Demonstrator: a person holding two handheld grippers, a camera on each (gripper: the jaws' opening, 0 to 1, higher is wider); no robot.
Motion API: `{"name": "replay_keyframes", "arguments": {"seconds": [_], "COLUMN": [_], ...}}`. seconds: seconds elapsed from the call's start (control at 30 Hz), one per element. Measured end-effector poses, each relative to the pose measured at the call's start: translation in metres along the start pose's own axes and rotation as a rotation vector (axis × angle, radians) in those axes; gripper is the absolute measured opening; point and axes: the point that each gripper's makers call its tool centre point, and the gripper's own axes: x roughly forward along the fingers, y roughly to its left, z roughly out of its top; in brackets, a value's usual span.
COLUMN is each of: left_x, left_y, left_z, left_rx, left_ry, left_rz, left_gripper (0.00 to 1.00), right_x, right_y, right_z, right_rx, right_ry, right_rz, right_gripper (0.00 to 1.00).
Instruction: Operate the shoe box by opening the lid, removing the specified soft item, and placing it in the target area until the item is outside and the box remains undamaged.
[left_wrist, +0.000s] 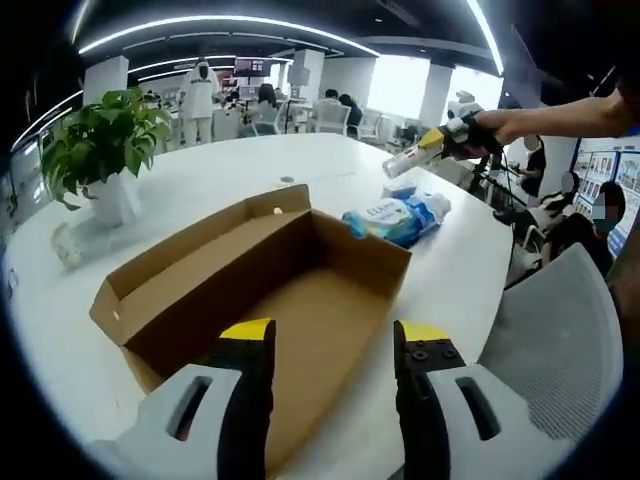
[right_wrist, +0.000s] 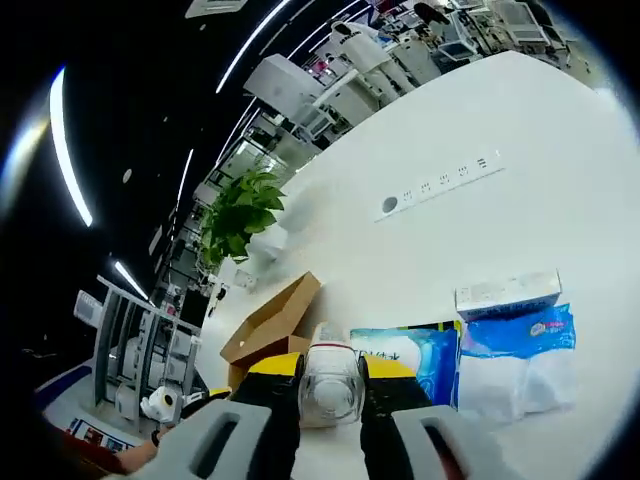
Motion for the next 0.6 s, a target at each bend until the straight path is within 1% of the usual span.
{"name": "replay_keyframes", "arguments": {"seconds": [0.13,0.4,0.6], "left_x": [-0.002,-0.005,-0.006], "left_y": [0.002,0.011,0.016], "left_z": [-0.003,-0.008,-0.014], "left_rx": [-0.007,-0.021,-0.032], "left_ry": [0.003,0.01,0.018], "left_rz": [0.007,0.025,0.037], "left_gripper": [0.47,0.47,0.47], "right_x": [0.007,0.019,0.029], "right_y": [-0.004,-0.018,-0.026], "right_z": [0.016,0.034,0.048], "right_rx": [-0.014,-0.087,-0.093], "right_ry": [0.0,0.036,0.046], "right_rz": [-0.013,-0.069,-0.092], "right_gripper": [0.17,0.17,0.17]}}
